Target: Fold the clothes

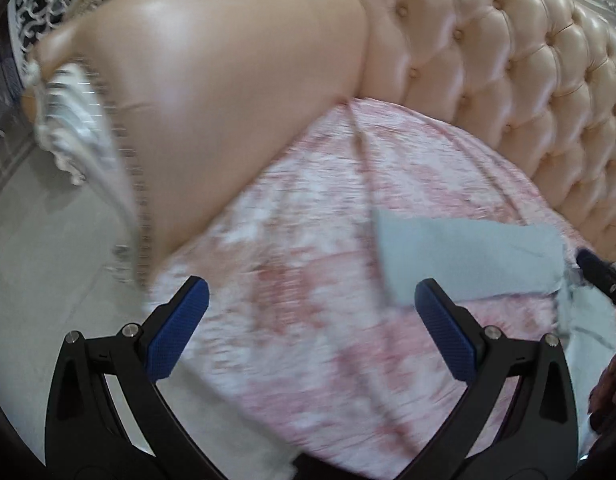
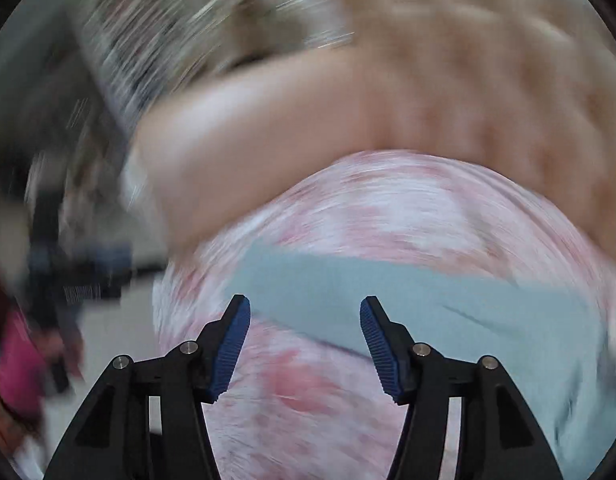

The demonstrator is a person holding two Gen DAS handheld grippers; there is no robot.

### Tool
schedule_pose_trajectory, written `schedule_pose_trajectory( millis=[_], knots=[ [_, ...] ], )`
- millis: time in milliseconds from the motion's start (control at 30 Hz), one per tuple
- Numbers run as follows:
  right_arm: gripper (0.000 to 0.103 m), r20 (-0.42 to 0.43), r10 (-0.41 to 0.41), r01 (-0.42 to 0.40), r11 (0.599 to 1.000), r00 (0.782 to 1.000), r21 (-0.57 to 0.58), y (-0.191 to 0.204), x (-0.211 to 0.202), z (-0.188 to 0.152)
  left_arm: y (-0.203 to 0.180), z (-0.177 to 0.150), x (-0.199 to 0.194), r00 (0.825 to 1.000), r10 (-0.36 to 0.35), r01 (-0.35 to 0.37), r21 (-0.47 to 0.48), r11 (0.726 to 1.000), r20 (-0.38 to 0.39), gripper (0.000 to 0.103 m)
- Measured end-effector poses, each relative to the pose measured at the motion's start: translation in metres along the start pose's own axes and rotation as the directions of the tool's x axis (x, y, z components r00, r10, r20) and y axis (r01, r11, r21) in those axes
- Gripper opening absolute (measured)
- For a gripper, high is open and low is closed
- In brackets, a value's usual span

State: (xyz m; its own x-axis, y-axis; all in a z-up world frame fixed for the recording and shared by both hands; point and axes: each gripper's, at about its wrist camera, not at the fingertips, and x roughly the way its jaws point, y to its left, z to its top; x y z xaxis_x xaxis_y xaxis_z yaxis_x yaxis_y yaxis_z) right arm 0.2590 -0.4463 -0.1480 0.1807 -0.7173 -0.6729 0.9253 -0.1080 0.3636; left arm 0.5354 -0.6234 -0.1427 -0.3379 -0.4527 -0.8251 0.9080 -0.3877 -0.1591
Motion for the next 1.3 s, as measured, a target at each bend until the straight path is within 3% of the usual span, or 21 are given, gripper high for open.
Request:
schedule_pose_trajectory(
  millis=[67,167,200,267,333,367,433,600,667,700,767,833,933,1067,1100,1167,1300],
  knots=[
    [0.059,0.015,-0.020,0.018,0.993,1.000,0.119,-0.036,-0.017,-0.009,-0.014,0.012,0.022,0.999,-0.005,0.004,-0.014,1.000,-0.049,0.103],
    [0.059,0.021,-0.046,0.038,0.960,0.999,0.276,-0.087,-0.039,-0.023,-0.002,0.025,0.047,0.990,-0.034,0.014,-0.146,0.989,-0.133,0.103],
    [0.059,0.026,-0.045,0.035,0.956,0.999,0.293,-0.090,-0.042,-0.027,0.007,0.025,0.051,0.988,-0.075,0.046,-0.204,0.978,-0.138,0.103],
    [0.059,0.034,-0.033,0.021,0.953,0.999,0.304,-0.091,-0.043,-0.033,0.027,0.020,0.058,0.973,-0.190,0.141,-0.312,0.940,-0.131,0.103],
    [0.059,0.040,-0.014,0.001,0.948,0.999,0.317,-0.090,-0.041,-0.038,0.048,0.013,0.070,0.936,-0.334,0.261,-0.417,0.871,-0.111,0.103],
    [0.059,0.039,-0.003,-0.010,0.947,0.999,0.323,-0.090,-0.041,-0.039,0.054,0.011,0.074,0.925,-0.368,0.292,-0.436,0.851,-0.098,0.103],
    [0.059,0.031,0.010,-0.020,0.944,0.999,0.328,-0.088,-0.032,-0.041,0.060,0.013,0.077,0.914,-0.400,0.334,-0.436,0.836,-0.067,0.103],
    [0.059,0.014,0.026,-0.029,0.942,1.000,0.334,-0.080,-0.008,-0.044,0.057,0.026,0.081,0.902,-0.423,0.358,-0.403,0.842,-0.082,0.103],
    [0.059,0.010,0.026,-0.028,0.941,1.000,0.338,-0.079,-0.004,-0.043,0.056,0.031,0.060,0.892,-0.452,0.416,-0.385,0.824,-0.005,0.103],
    [0.059,0.010,0.026,-0.027,0.942,1.000,0.336,-0.080,-0.002,-0.042,0.055,0.034,0.047,0.882,-0.469,0.450,-0.369,0.813,0.043,0.103],
    [0.059,0.011,0.024,-0.026,0.944,1.000,0.329,-0.080,0.001,-0.039,0.046,0.041,0.040,0.853,-0.518,0.506,-0.344,0.791,0.065,0.103],
    [0.059,0.009,0.015,-0.017,0.945,1.000,0.326,-0.081,0.004,-0.036,0.034,0.044,0.054,0.819,-0.574,0.537,-0.355,0.765,0.004,0.103],
    [0.059,0.003,-0.008,0.006,0.938,1.000,0.347,-0.088,0.008,-0.036,0.029,0.038,0.066,0.804,-0.594,0.546,-0.367,0.753,-0.021,0.100],
    [0.059,0.002,-0.015,0.013,0.931,1.000,0.365,-0.095,0.004,-0.043,0.022,0.029,0.082,0.783,-0.620,0.557,-0.383,0.737,-0.054,0.090],
    [0.059,0.001,-0.019,0.017,0.930,1.000,0.366,-0.097,0.004,-0.044,0.020,0.027,0.086,0.777,-0.626,0.560,-0.387,0.733,-0.062,0.073],
    [0.059,0.002,-0.022,0.020,0.925,1.000,0.379,-0.102,0.003,-0.048,0.018,0.022,0.093,0.767,-0.637,0.563,-0.395,0.726,-0.077,0.048],
    [0.059,-0.002,-0.019,0.018,0.912,1.000,0.410,-0.107,0.005,-0.050,0.020,0.019,0.100,0.773,-0.628,0.546,-0.408,0.732,-0.093,0.047]
  ],
)
